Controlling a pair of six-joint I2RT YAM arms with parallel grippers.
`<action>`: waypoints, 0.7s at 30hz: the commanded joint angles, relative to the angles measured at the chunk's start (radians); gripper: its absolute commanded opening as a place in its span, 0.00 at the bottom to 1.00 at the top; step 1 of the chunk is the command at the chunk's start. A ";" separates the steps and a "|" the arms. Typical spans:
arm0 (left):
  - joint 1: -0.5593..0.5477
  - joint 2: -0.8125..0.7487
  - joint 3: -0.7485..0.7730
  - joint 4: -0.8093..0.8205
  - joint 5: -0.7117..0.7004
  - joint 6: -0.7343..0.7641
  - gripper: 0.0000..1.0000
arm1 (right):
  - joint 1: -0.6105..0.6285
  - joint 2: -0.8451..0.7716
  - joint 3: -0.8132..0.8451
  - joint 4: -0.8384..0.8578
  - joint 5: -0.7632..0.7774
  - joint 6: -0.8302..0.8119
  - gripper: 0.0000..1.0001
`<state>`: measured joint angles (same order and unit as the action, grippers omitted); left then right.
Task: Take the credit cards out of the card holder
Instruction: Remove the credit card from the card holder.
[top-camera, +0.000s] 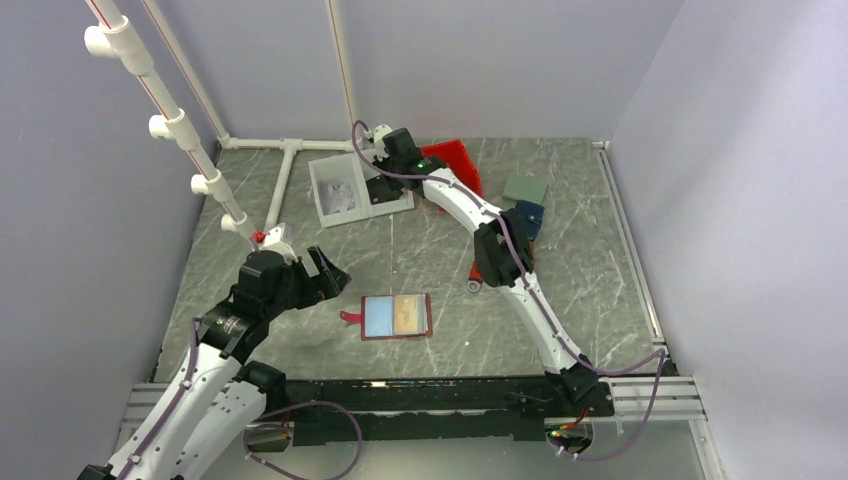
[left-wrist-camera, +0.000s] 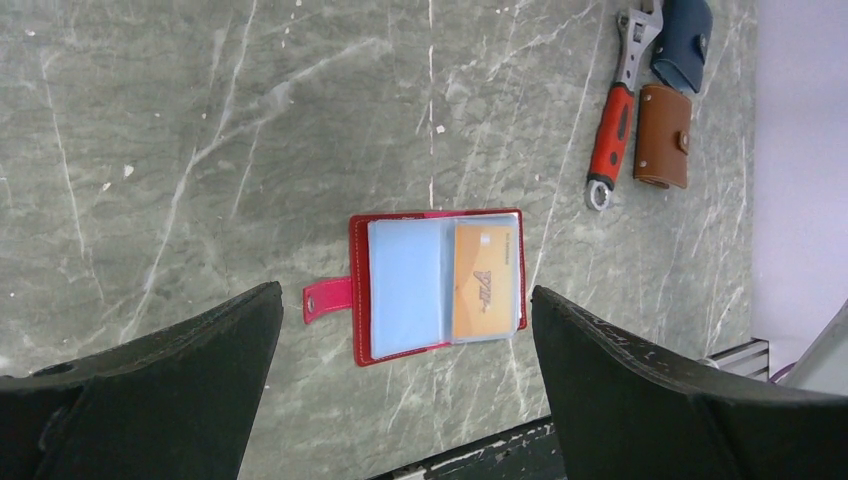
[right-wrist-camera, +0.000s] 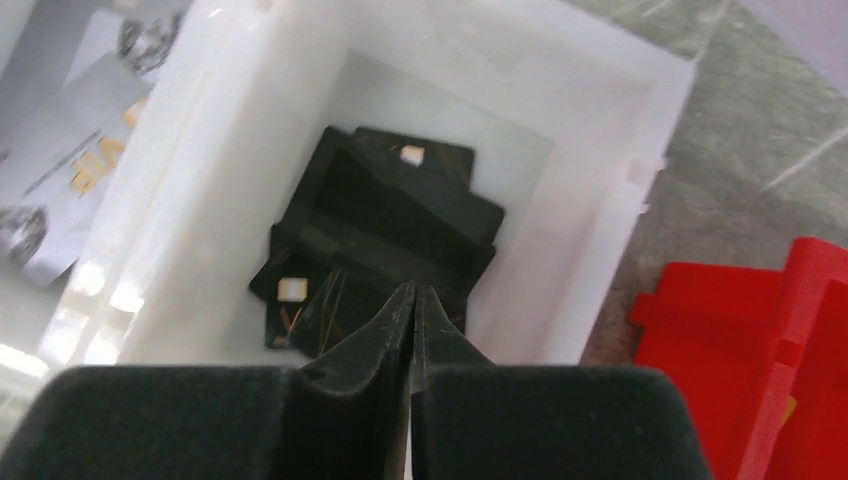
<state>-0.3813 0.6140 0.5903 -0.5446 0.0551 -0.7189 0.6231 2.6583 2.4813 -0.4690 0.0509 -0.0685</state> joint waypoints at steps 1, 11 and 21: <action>-0.002 -0.031 0.003 0.019 0.028 0.001 0.99 | 0.000 -0.170 -0.030 -0.064 -0.229 -0.096 0.06; -0.002 -0.009 -0.069 0.138 0.174 -0.029 0.99 | -0.010 -0.568 -0.419 -0.145 -0.615 -0.241 0.21; -0.002 -0.011 -0.115 0.216 0.267 -0.111 0.99 | -0.084 -1.110 -0.991 -0.097 -0.726 -0.463 0.62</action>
<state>-0.3813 0.6178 0.4767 -0.4004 0.2722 -0.7849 0.5983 1.7096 1.6470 -0.5865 -0.5877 -0.4198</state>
